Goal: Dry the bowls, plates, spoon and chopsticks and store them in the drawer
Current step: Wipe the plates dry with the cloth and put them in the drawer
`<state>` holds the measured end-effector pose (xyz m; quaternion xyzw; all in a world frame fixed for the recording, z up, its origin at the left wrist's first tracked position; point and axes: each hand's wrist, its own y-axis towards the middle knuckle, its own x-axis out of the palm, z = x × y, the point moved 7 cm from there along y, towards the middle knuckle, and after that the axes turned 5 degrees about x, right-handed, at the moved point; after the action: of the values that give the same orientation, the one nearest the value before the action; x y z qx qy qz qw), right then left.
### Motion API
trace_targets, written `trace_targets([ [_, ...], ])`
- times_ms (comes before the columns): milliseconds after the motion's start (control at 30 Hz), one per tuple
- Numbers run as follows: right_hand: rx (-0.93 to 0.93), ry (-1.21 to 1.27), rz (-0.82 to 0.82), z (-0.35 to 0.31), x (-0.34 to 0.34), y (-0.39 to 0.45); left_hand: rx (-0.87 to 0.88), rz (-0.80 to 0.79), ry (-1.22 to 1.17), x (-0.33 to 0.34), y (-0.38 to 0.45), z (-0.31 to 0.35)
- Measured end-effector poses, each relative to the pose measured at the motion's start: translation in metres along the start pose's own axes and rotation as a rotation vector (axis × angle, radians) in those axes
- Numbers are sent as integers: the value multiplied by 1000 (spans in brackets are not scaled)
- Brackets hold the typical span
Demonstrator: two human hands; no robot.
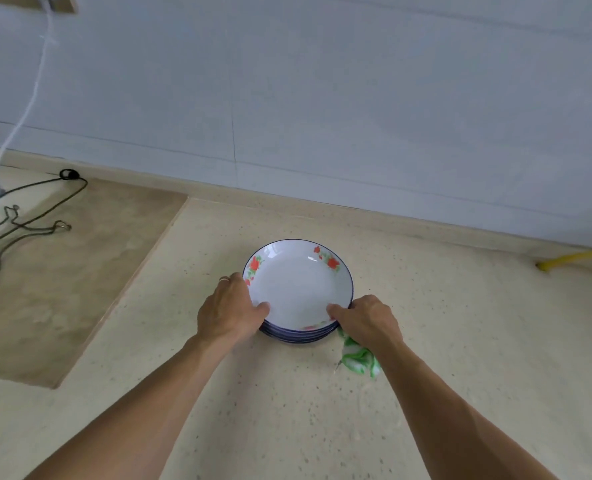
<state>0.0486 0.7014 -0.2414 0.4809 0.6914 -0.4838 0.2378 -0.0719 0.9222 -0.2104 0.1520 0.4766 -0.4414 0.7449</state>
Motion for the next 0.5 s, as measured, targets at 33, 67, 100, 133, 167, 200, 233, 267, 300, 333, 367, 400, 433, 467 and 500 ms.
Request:
trace_targets([
  [33,6,-9,-5,-1,-1,0,-3,-8,0,0,1,1],
  [67,11,-19,-7,-1,-2,0,-6,-16,6,0,1,3],
  [100,16,-31,-7,-3,-3,-2,-8,-21,14,0,1,4],
  [133,20,-43,-7,-4,-4,-3,-9,-24,19,-1,1,6],
  [167,24,-53,-8,-5,-5,-4,-10,-27,20,-1,1,6],
  [200,29,-63,-5,-6,-6,-5,-10,-31,17,-1,1,7],
  [233,30,-74,-7,-7,-6,-6,-9,-35,10,-1,1,6],
  [267,30,-82,-7,-8,-6,-7,-7,-45,3,-1,1,6],
  [300,31,-86,-10,-8,-6,-8,-2,-52,-5,-1,1,6],
  [333,33,-87,-12,-9,-6,-9,3,-55,-19,-2,1,6],
  [367,34,-87,-13,-9,-7,-10,9,-57,-33,-2,1,6],
  [400,36,-84,-16,-9,-7,-11,15,-61,-50,-3,1,7],
  [433,38,-68,-21,-9,-7,-12,24,-65,-68,-4,1,7],
  [467,42,-41,-30,-8,-7,-12,31,-65,-88,-4,1,6],
  [500,45,-7,-38,-7,-6,-12,37,-66,-102,-5,1,6],
])
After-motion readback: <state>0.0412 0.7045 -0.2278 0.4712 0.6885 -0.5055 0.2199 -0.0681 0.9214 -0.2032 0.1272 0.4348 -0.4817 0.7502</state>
